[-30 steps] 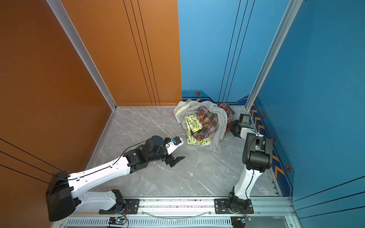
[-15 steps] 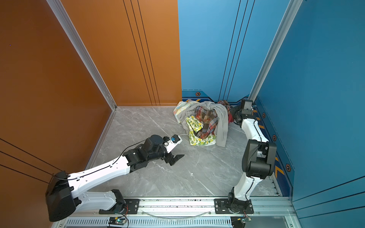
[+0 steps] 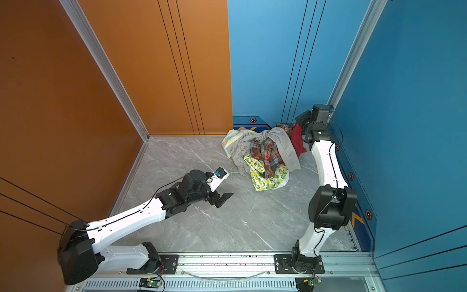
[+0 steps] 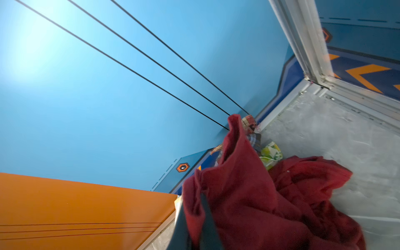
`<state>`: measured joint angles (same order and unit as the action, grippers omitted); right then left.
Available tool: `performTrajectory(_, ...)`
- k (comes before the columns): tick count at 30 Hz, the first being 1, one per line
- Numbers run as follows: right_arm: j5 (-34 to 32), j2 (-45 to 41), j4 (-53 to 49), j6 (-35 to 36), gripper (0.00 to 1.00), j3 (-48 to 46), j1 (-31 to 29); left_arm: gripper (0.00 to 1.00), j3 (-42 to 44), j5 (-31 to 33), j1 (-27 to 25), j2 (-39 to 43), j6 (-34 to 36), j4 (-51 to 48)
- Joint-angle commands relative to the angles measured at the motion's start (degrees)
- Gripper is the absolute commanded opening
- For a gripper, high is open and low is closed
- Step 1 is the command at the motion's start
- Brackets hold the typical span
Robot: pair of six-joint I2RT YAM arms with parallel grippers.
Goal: Pick out a specific cloth from the pile
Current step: 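Lift the red cloth high out of the pile with the right gripper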
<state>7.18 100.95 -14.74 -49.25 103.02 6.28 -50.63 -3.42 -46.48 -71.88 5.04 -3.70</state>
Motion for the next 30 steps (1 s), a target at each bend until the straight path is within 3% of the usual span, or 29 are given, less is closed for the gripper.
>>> performTrajectory(1, -1.1, -2.96, 4.22, 1.43, 0.0, 5.28, -1.89, 0.97, 0.43, 0.86, 0.93, 1.04, -1.39, 1.37)
performTrajectory(14, 0.25, -4.12, 13.35, 2.79, 0.0, 16.08, -4.3, 0.98, 0.36, 1.01, 2.18, 0.54, -2.13, 1.69)
performTrajectory(25, 2.58, -4.15, 5.0, 9.4, 0.0, 29.42, -9.88, 0.98, 0.36, -0.58, 4.47, -0.65, -4.63, 3.39)
performTrajectory(30, 2.89, -6.66, 0.49, 12.08, 0.0, 30.17, -13.46, 0.98, 0.73, -0.04, 5.35, -1.06, -5.52, 4.81)
